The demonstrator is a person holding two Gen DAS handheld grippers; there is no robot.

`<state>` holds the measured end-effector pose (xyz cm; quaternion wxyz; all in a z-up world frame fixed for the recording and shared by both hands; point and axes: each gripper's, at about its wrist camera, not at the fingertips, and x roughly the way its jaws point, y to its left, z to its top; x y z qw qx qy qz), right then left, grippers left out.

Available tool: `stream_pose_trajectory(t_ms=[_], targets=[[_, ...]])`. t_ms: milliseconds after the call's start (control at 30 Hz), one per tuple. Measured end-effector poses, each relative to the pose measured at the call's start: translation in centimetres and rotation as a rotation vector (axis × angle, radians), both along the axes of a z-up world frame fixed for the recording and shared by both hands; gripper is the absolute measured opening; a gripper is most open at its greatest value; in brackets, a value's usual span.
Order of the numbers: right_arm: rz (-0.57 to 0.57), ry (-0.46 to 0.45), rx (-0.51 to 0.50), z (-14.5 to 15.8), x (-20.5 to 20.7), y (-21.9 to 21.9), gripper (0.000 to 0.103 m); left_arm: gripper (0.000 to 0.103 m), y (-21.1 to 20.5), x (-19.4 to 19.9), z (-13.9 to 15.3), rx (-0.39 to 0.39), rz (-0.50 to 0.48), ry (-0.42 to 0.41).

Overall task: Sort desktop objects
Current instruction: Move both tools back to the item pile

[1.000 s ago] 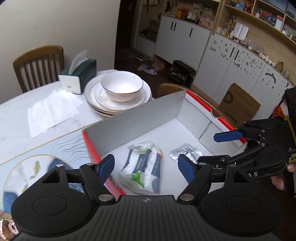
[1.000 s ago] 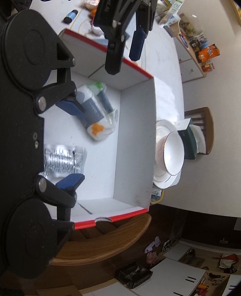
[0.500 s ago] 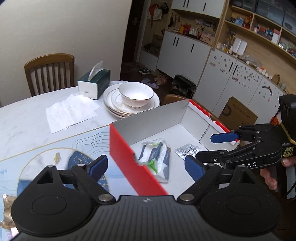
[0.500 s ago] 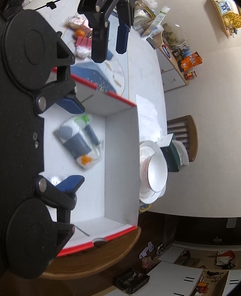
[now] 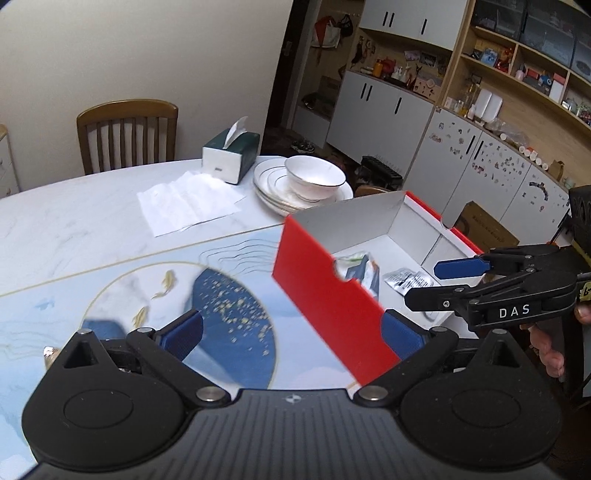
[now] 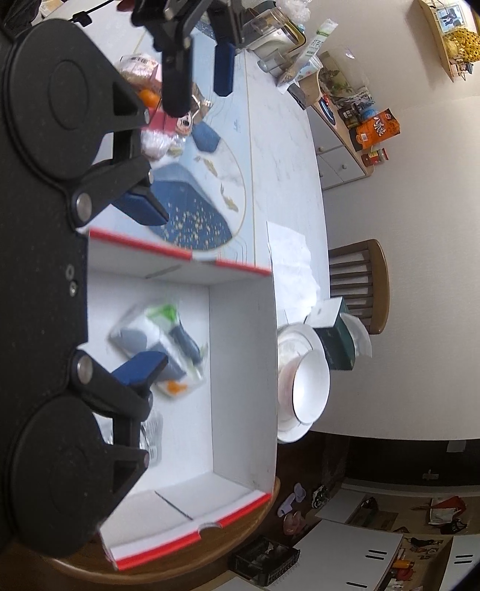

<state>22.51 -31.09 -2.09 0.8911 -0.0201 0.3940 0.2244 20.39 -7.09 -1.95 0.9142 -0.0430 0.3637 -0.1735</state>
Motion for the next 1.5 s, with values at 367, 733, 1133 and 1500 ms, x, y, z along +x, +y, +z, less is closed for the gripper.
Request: stream_pose_trajectory(t_ms=[367, 733, 1133, 1500], targets=[[0.006, -0.007, -0.007, -0.6, -2.8, 5.8, 0.075, 0.103, 5.5, -2.5, -0.4, -0.002, 0.027, 0.001], [0.001, 0.01, -0.01, -1.9, -4.6, 11.0, 0.075, 0.103, 10.6, -4.6, -1.7, 0.028, 0.039, -0.001], [-0.004, 0.045, -0.04, -3.6, -6.0, 15.2, 0.075, 0.103, 14.3, -5.5, -4.5, 0.102, 0.037, 0.013], [0.025, 0.119, -0.093, -6.5, -7.3, 18.5, 0.075, 0.103, 15.0, -3.8, -7.2, 0.158, 0.004, 0.039]])
